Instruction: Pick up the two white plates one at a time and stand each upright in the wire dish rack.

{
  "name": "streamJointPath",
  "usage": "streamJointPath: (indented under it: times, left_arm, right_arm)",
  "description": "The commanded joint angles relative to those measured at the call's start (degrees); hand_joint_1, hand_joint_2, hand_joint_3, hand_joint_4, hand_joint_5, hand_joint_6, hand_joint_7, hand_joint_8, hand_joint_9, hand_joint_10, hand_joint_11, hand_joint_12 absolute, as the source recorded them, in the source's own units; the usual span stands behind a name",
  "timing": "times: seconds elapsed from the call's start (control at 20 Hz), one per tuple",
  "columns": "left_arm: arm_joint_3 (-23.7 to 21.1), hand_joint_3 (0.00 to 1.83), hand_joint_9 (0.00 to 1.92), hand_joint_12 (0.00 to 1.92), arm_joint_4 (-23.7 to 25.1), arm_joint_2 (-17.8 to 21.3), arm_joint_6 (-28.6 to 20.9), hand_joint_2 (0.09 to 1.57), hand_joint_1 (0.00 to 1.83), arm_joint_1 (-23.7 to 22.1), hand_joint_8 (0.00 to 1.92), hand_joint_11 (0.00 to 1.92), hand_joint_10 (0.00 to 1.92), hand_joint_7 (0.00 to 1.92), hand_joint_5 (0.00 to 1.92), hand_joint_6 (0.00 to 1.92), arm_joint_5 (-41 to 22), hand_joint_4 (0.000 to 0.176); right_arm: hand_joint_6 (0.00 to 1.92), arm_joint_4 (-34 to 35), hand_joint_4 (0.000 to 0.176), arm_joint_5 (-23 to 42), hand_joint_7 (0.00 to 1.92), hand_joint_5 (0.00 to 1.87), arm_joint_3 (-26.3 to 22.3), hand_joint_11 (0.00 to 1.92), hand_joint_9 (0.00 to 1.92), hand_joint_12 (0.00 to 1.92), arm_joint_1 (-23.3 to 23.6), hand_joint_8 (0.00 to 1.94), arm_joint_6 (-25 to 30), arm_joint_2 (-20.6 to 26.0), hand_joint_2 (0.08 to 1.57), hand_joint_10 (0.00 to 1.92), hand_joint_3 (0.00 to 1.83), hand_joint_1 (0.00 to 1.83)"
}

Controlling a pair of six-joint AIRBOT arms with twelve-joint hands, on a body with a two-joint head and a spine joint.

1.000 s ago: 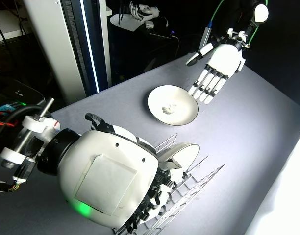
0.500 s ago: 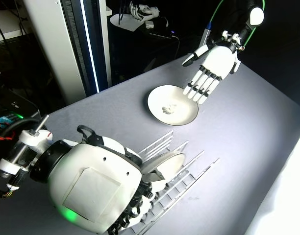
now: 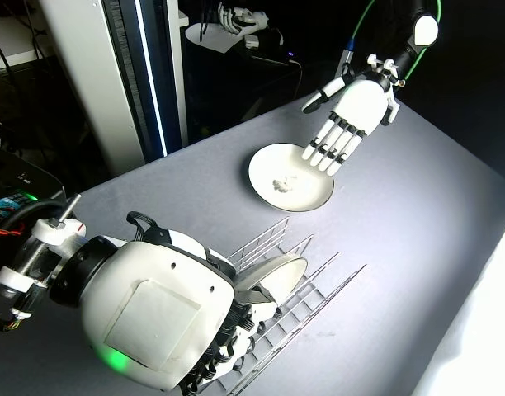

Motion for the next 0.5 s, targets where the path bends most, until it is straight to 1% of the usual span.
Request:
streamJointPath:
  times: [0.0, 0.05, 0.1, 0.15, 0.2, 0.3, 0.35, 0.4, 0.45]
  left_arm:
    - [-0.30, 0.00, 0.02, 0.02, -3.56, -0.04, -0.11, 1.25, 0.00, -0.02, 0.00, 0.00, 0.00, 0.05, 0.08, 0.00, -2.29, 0.000]
    - [-0.30, 0.00, 0.02, 0.02, -3.49, -0.06, -0.10, 1.24, 0.00, 0.09, 0.00, 0.00, 0.00, 0.04, 0.07, 0.00, -2.19, 0.000]
    - [-0.30, 0.00, 0.06, 0.04, -3.43, -0.07, -0.10, 1.25, 0.00, 0.20, 0.00, 0.03, 0.00, 0.09, 0.12, 0.00, -2.02, 0.000]
    - [-0.30, 0.00, 0.06, 0.04, -3.40, -0.08, -0.10, 1.25, 0.00, 0.28, 0.00, 0.03, 0.00, 0.09, 0.12, 0.00, -1.85, 0.000]
    - [-0.30, 0.00, 0.05, 0.05, -3.34, -0.08, -0.10, 1.25, 0.00, 0.34, 0.00, 0.03, 0.00, 0.08, 0.11, 0.00, -1.78, 0.000]
    - [-0.30, 0.00, 0.04, 0.04, -3.01, -0.14, -0.10, 1.25, 0.00, 0.53, 0.00, 0.01, 0.00, 0.07, 0.10, 0.00, -1.62, 0.000]
    - [-0.30, 0.00, 0.04, 0.04, -2.95, -0.15, -0.10, 1.25, 0.00, 0.66, 0.00, 0.01, 0.00, 0.07, 0.10, 0.00, -1.51, 0.000]
    - [-0.29, 0.00, 0.05, 0.05, -2.76, -0.16, -0.10, 1.25, 0.00, 0.77, 0.00, 0.02, 0.00, 0.08, 0.11, 0.00, -1.29, 0.000]
    - [-0.29, 0.00, 0.06, 0.06, -2.70, -0.17, -0.10, 1.24, 0.00, 0.83, 0.01, 0.03, 0.01, 0.08, 0.11, 0.00, -1.23, 0.000]
  right_arm:
    - [1.22, 0.38, 0.000, 4.83, 1.03, 0.81, 0.37, 0.72, 1.02, 0.89, 0.07, 0.93, 0.29, 0.30, 1.14, 0.18, 0.00, 1.22]
    - [1.26, -0.11, 0.000, 4.81, 0.99, 0.79, 0.37, 0.68, 1.01, 0.89, -0.13, 0.99, 0.29, 0.30, 1.16, 0.12, 0.00, 1.21]
    - [0.56, -0.25, 0.000, 4.81, 0.88, 0.76, 0.35, 0.64, 0.99, 0.89, -0.35, 0.49, 0.29, 0.25, 1.09, 0.07, 0.00, 1.31]
    - [0.56, -0.37, 0.000, 4.81, 0.88, 0.76, 0.36, 0.64, 0.99, 0.89, -0.60, 0.49, 0.29, 0.25, 1.09, 0.07, 0.00, 1.31]
    - [0.09, -0.37, 0.000, 4.81, 0.92, 0.82, 0.37, 0.56, 0.94, 0.89, -0.72, 0.07, 0.29, 0.25, 1.06, 0.02, 0.00, 1.34]
    - [0.01, -0.36, 0.000, 4.47, 0.81, 0.76, 0.52, 0.38, 0.80, 1.00, -0.82, 0.00, 0.04, 0.19, 1.10, 0.00, 0.00, 1.29]
    - [0.01, -0.34, 0.000, 4.78, 0.81, 0.76, 0.57, 0.38, 0.80, 1.00, -0.79, 0.00, -0.16, 0.11, 1.10, 0.00, 0.00, 1.29]
    - [0.00, -0.28, 0.000, 4.82, 0.65, 0.63, 0.59, 0.21, 0.64, 1.06, -0.76, 0.00, -0.16, 0.09, 1.10, 0.00, 0.00, 1.24]
    - [0.00, -0.28, 0.000, 5.00, 0.62, 0.60, 0.62, 0.18, 0.60, 1.06, -0.64, 0.00, -0.16, 0.09, 1.09, 0.00, 0.00, 1.22]
